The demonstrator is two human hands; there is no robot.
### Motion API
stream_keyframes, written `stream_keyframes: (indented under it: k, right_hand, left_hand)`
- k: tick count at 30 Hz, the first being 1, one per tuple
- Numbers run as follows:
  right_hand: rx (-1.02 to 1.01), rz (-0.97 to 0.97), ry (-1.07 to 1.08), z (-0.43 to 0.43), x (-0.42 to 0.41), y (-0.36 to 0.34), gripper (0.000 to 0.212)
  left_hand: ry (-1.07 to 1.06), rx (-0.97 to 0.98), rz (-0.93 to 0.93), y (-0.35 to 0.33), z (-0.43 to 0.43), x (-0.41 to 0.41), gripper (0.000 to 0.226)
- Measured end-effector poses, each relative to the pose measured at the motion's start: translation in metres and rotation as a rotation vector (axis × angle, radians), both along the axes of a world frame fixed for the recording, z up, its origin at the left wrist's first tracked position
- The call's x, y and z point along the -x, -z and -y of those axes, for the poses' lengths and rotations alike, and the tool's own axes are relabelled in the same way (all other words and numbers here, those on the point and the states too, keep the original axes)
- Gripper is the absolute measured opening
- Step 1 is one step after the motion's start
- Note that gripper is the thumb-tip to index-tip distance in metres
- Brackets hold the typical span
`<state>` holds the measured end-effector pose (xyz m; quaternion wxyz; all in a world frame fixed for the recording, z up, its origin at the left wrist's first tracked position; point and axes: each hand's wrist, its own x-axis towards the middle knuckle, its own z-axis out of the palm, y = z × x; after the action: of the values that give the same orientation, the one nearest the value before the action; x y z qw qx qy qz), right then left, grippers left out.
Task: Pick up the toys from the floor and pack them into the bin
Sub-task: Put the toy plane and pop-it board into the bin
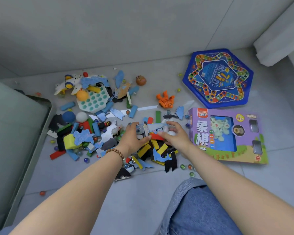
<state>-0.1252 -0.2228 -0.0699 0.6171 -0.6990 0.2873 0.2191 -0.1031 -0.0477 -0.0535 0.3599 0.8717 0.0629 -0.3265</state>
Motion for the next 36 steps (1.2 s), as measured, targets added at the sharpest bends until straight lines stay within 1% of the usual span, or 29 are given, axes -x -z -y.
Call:
stream_keyframes:
  k: [4,7,9,11,15,18,22,24,28,31,36]
  right_hand:
    - [-0.066,0.048,0.03,-0.006,-0.004,0.004,0.046]
    - [-0.077,0.075,0.037,-0.006,-0.006,0.009,0.053]
    - [-0.086,0.096,0.039,-0.004,-0.006,0.011,0.058]
    - [-0.089,0.11,0.032,-0.003,-0.007,0.013,0.06]
    - [-0.067,0.114,0.029,-0.005,-0.011,0.016,0.057]
    - [-0.115,0.102,0.074,-0.007,-0.013,0.019,0.049]
    - [-0.151,0.077,0.117,-0.011,-0.013,0.021,0.041]
    - [-0.201,0.067,0.157,-0.011,-0.013,0.02,0.039]
    - [-0.294,0.037,0.213,-0.012,-0.015,0.014,0.037]
    - [-0.281,0.046,0.224,-0.017,-0.02,0.004,0.037]
    - [-0.212,0.118,0.173,-0.023,-0.035,-0.036,0.038]
  left_hand:
    - [-0.12,0.118,-0.132,0.011,0.0,-0.011,0.071]
    - [-0.238,0.224,-0.194,0.018,-0.001,-0.015,0.062]
    - [-0.279,0.265,-0.194,0.02,0.001,-0.016,0.053]
    - [-0.299,0.287,-0.152,0.023,0.001,-0.016,0.048]
    - [-0.34,0.346,-0.114,0.025,0.0,-0.013,0.039]
    - [-0.411,0.394,-0.167,0.024,0.001,-0.015,0.044]
    - [-0.417,0.391,-0.154,0.025,-0.001,-0.018,0.046]
    - [-0.419,0.413,-0.153,0.024,-0.002,-0.018,0.044]
    - [-0.468,0.498,-0.169,0.021,-0.002,-0.016,0.025]
    - [-0.5,0.544,-0.183,0.011,0.0,-0.019,0.013]
    - [-0.521,0.592,-0.15,-0.026,-0.01,-0.034,0.027]
